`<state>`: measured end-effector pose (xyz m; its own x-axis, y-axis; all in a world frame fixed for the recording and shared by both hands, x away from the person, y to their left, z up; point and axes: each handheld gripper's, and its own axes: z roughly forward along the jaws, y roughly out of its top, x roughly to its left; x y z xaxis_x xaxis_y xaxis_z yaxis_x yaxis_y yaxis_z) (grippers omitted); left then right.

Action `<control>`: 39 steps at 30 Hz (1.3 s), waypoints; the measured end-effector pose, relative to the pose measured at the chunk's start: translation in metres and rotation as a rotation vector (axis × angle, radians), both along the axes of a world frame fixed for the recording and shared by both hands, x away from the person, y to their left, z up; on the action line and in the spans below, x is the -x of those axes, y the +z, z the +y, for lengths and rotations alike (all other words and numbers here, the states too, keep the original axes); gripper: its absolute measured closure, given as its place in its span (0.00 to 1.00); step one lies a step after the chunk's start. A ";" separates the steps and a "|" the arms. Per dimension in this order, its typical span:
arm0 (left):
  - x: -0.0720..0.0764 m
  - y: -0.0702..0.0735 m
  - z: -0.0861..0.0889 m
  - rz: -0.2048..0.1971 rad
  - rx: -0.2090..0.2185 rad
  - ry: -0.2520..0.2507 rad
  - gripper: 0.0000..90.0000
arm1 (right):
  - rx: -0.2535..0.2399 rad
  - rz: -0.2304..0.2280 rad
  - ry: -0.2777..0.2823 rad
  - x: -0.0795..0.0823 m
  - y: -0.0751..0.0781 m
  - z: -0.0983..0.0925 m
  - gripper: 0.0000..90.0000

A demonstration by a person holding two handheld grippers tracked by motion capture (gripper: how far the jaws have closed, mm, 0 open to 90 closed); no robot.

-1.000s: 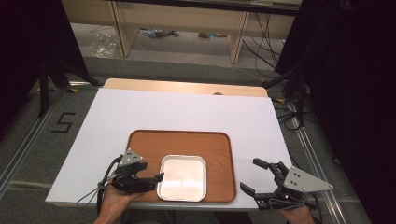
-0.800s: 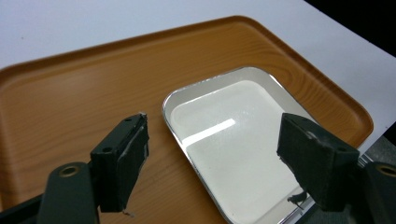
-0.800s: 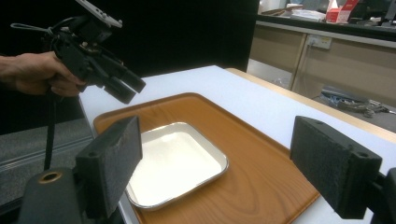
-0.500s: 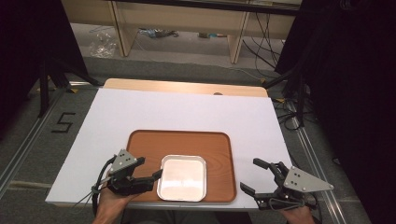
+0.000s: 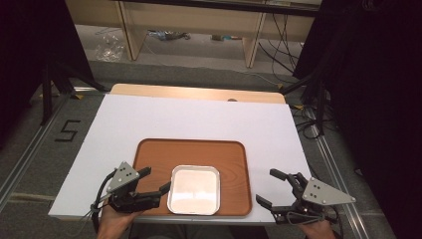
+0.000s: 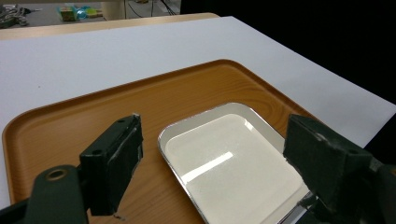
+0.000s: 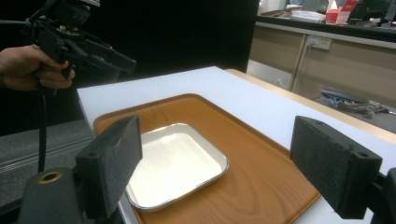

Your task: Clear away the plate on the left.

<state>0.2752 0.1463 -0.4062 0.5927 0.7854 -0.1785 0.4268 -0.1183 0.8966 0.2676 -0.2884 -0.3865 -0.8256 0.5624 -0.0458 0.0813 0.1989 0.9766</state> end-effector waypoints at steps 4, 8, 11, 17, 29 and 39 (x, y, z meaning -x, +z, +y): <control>0.003 0.001 0.001 -0.012 0.004 0.009 0.21 | 0.006 0.001 -0.007 0.001 0.001 -0.001 0.20; 0.005 0.004 0.004 -0.020 0.026 0.004 0.21 | 0.005 0.003 -0.009 0.001 0.001 -0.001 0.20; 0.007 0.005 0.005 -0.027 0.044 0.009 0.21 | 0.008 0.003 -0.008 0.001 0.001 -0.001 0.20; 0.011 0.006 0.007 -0.040 0.037 0.011 0.21 | 0.006 0.001 -0.009 0.001 0.001 -0.001 0.20; 0.022 0.007 0.005 -0.039 0.077 0.013 0.19 | 0.002 -0.008 -0.009 0.001 0.001 0.000 0.20; 0.034 0.005 -0.005 -0.069 -0.024 -0.001 0.18 | 0.003 -0.011 -0.006 0.001 0.001 -0.001 0.20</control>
